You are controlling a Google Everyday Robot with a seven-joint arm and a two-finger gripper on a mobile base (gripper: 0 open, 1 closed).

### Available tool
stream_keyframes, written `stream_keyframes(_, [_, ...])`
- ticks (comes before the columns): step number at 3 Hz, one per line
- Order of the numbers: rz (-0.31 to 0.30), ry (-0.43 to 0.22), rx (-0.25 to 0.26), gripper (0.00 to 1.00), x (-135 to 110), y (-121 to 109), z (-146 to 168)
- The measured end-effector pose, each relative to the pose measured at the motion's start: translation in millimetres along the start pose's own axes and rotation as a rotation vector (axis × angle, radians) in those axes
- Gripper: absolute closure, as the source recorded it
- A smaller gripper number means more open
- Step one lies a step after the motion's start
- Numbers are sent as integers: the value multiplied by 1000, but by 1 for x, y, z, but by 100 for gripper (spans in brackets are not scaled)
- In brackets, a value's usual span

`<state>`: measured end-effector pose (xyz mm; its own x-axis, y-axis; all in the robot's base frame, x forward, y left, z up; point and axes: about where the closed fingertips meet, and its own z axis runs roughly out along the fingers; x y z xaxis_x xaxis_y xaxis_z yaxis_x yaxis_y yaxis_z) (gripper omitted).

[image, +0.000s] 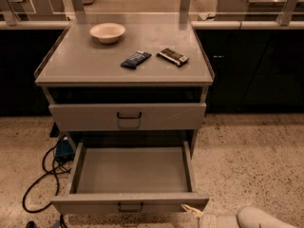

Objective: Close middle drawer

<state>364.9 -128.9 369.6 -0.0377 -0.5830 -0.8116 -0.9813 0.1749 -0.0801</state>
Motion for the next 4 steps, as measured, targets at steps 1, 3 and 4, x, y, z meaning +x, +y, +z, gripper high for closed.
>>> stream_keyframes(1, [31, 82, 27, 0, -6, -26, -2])
stream_keyframes(3, [44, 343, 67, 0, -26, -42, -14])
stream_keyframes(4, [44, 344, 67, 0, -26, -42, -14])
